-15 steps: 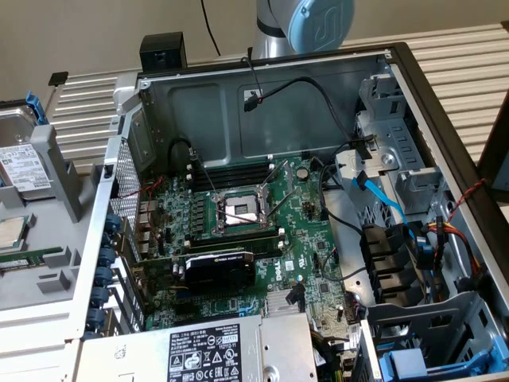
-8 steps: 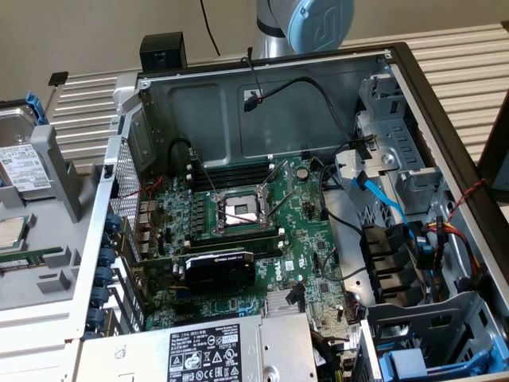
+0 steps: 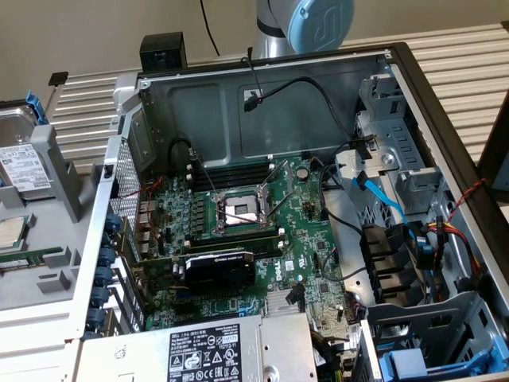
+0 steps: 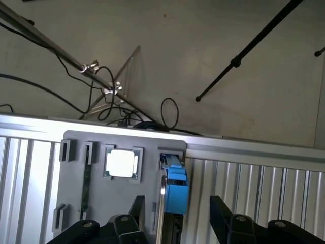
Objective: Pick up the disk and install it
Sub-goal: 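Pick up the disk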
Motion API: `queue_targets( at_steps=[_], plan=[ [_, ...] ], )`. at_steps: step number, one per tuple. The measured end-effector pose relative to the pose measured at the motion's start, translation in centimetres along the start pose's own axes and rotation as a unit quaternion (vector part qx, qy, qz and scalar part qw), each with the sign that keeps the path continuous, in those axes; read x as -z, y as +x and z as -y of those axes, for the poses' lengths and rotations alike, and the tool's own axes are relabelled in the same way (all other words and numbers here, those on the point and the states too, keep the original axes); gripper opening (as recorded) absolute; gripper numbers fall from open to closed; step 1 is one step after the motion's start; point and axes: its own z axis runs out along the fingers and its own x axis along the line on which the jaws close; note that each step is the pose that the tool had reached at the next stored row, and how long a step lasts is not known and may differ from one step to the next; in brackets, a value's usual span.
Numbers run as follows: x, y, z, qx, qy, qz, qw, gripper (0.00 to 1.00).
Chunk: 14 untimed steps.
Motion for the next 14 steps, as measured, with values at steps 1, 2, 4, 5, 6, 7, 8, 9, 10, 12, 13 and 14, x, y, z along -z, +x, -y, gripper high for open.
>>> queue_targets(
  at_steps=[1,2,4,5,6,7,8,9,10,12,13,14],
  plan=[
    [-0.11,0.1,-0.01,0.0,-0.0009,0.0001,1.0,0.62],
    [-0.23,0.3,-0.02,0.0,-0.0019,0.0001,1.0,0.62],
    [-0.57,0.5,-0.01,0.0,-0.0027,0.0002,1.0,0.62],
    [-0.75,0.5,0.0,0.0,-0.0027,0.0003,1.0,0.62],
    [-0.93,0.6,0.04,0.0,-0.0027,0.0007,1.0,0.62],
    [-1.12,0.6,0.09,0.0,-0.0026,0.0011,1.0,0.62],
    [-1.29,0.6,0.15,0.0,-0.0025,0.0019,1.0,0.62],
    [-1.45,0.7,0.24,0.0,-0.0025,0.0028,1.0,0.62],
    [-1.58,0.7,0.33,0.0,-0.0024,0.0038,1.0,0.62],
    [-1.78,0.7,0.48,0.0,-0.0023,0.0055,1.0,0.62],
    [-1.87,0.7,0.53,0.0,-0.0025,0.0062,1.0,0.62],
    [-1.98,0.7,0.57,0.0,-0.0027,0.0068,1.0,0.62]
  ],
)
